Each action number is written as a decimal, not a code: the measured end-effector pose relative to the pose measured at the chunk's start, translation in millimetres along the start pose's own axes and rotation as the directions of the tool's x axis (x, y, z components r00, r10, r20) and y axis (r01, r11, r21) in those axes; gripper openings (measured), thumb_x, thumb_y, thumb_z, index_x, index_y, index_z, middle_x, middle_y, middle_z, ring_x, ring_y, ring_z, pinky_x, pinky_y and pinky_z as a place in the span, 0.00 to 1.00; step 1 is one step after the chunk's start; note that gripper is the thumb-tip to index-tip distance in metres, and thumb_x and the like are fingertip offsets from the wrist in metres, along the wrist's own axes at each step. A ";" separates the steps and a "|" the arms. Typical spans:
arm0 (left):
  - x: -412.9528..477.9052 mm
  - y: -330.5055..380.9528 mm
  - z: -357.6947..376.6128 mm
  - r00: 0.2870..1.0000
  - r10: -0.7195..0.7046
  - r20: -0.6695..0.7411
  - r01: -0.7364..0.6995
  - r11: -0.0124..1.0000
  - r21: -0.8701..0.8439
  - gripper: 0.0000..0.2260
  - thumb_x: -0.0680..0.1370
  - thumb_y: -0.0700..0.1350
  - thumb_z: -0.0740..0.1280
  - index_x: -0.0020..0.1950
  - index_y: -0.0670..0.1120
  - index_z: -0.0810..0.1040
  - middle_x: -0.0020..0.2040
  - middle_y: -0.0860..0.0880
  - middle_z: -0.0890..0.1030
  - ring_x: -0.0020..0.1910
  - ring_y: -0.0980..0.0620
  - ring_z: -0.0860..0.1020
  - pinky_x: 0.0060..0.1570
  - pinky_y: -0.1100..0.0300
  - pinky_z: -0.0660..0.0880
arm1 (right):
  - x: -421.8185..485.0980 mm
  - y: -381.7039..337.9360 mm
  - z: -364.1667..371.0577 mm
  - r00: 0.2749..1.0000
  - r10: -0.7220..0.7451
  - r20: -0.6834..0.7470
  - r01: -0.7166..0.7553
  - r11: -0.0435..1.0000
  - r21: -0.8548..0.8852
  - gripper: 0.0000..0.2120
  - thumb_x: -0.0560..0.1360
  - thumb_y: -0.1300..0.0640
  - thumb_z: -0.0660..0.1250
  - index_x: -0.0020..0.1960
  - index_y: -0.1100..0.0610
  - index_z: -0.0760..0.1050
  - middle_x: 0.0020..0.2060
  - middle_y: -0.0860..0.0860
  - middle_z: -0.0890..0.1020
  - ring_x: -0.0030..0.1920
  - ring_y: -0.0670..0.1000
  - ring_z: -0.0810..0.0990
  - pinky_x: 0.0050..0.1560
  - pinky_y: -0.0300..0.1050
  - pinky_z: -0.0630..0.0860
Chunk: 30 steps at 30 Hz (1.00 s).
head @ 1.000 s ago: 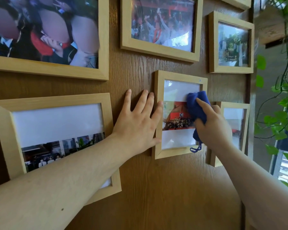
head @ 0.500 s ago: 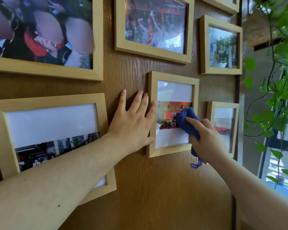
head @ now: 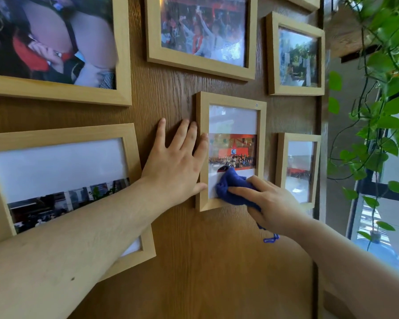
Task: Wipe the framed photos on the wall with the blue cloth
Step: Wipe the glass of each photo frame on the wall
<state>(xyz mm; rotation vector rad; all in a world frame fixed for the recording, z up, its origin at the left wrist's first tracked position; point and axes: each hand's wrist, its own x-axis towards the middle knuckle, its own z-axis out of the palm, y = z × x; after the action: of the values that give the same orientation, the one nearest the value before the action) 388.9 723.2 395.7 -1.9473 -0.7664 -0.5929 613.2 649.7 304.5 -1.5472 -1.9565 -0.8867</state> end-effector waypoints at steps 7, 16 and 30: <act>0.3 0.5 0.8 1.000 -0.007 0.013 0.007 1.000 -0.011 0.46 0.72 0.70 0.58 0.77 0.43 0.42 0.79 0.36 0.48 0.78 0.39 0.44 0.71 0.31 0.45 | -22.1 31.3 2.0 0.972 0.228 -0.052 -0.233 0.965 -0.122 0.25 0.69 0.58 0.70 0.64 0.47 0.69 0.49 0.53 0.75 0.40 0.53 0.74 0.29 0.46 0.72; -2.4 -2.3 3.8 1.000 0.004 0.012 -0.004 1.000 -0.001 0.46 0.72 0.72 0.54 0.77 0.45 0.41 0.79 0.37 0.48 0.78 0.39 0.44 0.72 0.32 0.45 | -9.8 16.8 -11.6 0.970 0.203 -0.130 -0.216 0.972 -0.092 0.25 0.69 0.60 0.68 0.65 0.50 0.69 0.48 0.54 0.75 0.38 0.53 0.74 0.29 0.44 0.69; -39.7 -1.9 -16.9 0.984 0.172 -0.050 -0.179 0.965 -0.190 0.40 0.76 0.68 0.48 0.77 0.44 0.38 0.79 0.38 0.44 0.78 0.39 0.41 0.73 0.35 0.44 | -18.6 -52.6 -85.0 0.969 0.241 -0.055 -0.245 0.914 -0.324 0.24 0.70 0.56 0.64 0.66 0.47 0.67 0.50 0.56 0.76 0.42 0.58 0.77 0.30 0.45 0.70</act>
<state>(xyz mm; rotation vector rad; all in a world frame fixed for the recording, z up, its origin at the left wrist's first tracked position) 358.6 698.2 377.7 -2.1517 -0.5232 -0.6084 565.1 566.7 338.2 -1.9161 -1.6150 -1.1540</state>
